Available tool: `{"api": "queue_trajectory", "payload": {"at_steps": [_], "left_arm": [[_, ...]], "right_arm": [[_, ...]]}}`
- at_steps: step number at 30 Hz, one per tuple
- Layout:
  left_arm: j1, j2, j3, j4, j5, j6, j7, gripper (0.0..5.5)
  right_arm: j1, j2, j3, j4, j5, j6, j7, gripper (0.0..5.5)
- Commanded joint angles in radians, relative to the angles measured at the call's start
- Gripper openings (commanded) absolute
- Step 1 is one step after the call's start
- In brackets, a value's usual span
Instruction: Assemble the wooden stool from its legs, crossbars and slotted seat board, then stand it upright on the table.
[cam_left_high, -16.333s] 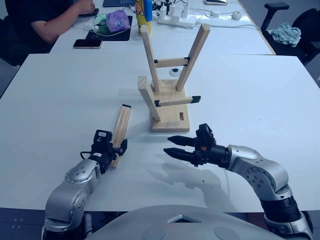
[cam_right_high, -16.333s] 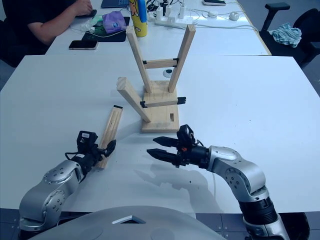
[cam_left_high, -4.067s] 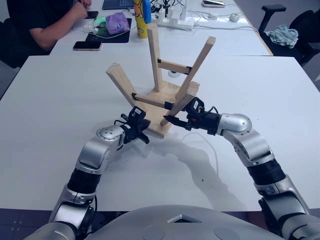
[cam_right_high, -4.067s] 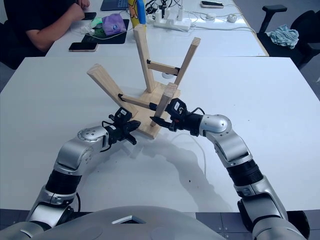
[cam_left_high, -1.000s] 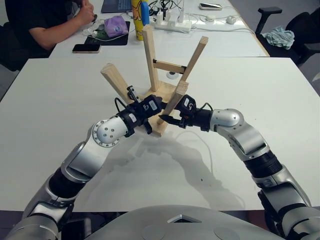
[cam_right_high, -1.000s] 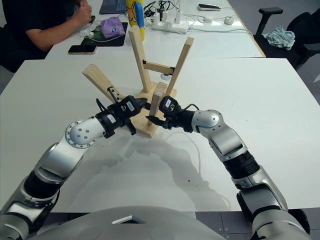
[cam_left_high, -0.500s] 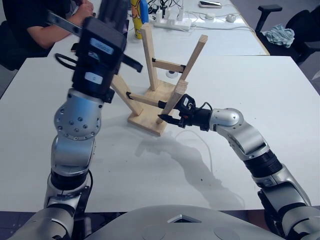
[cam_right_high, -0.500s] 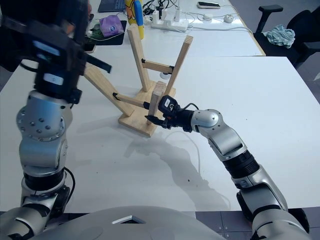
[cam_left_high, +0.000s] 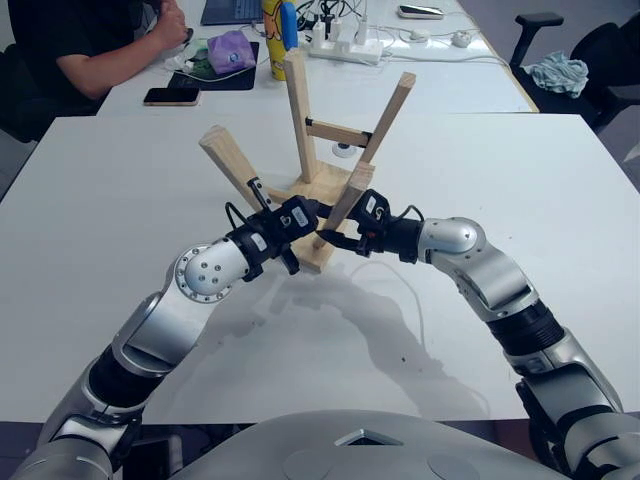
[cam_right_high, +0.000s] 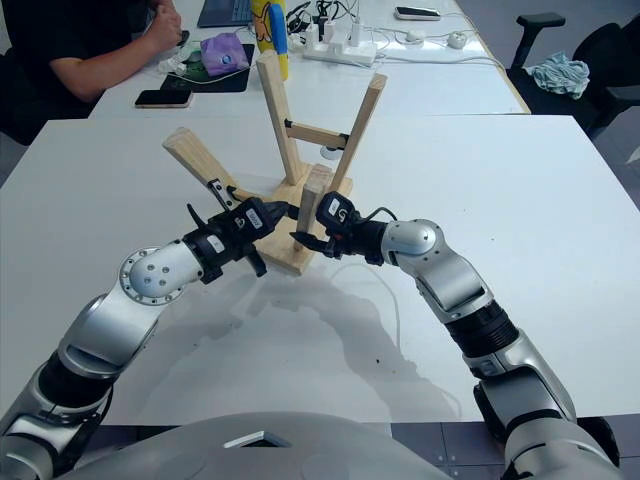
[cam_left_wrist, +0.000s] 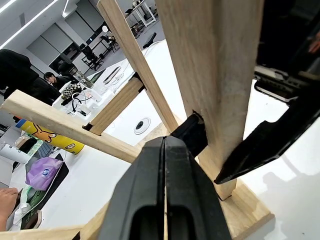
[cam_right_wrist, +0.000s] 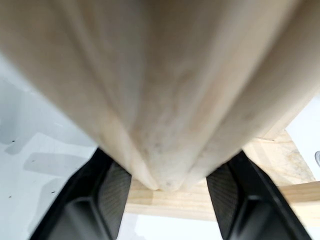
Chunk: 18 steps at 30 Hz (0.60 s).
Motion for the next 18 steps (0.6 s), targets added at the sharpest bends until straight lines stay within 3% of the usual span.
{"api": "queue_trajectory", "payload": {"at_steps": [1,5,9,12,15,18], "left_arm": [[-0.014,-0.13,0.153,0.078,0.012,-0.178,0.146,0.0],[-0.126,-0.175,0.308,-0.078,0.116,-0.421,0.317,0.0],[-0.146,-0.179,0.308,-0.066,0.185,-0.461,0.342,0.0],[-0.034,-0.152,0.076,0.18,0.064,-0.146,0.077,0.0],[0.141,0.099,-0.279,0.185,-0.013,0.199,-0.23,0.0],[0.21,0.187,-0.345,0.126,-0.056,0.289,-0.293,0.0]], "right_arm": [[0.11,-0.053,0.157,0.123,-0.118,0.233,0.034,2.04],[0.11,-0.052,0.161,0.128,-0.119,0.227,0.033,2.04],[0.114,-0.05,0.163,0.126,-0.117,0.226,0.031,2.04],[0.118,-0.05,0.163,0.115,-0.115,0.231,0.025,2.04],[0.113,-0.047,0.169,0.11,-0.112,0.235,0.027,2.04],[0.112,-0.031,0.167,0.112,-0.109,0.237,0.014,2.04]]}}
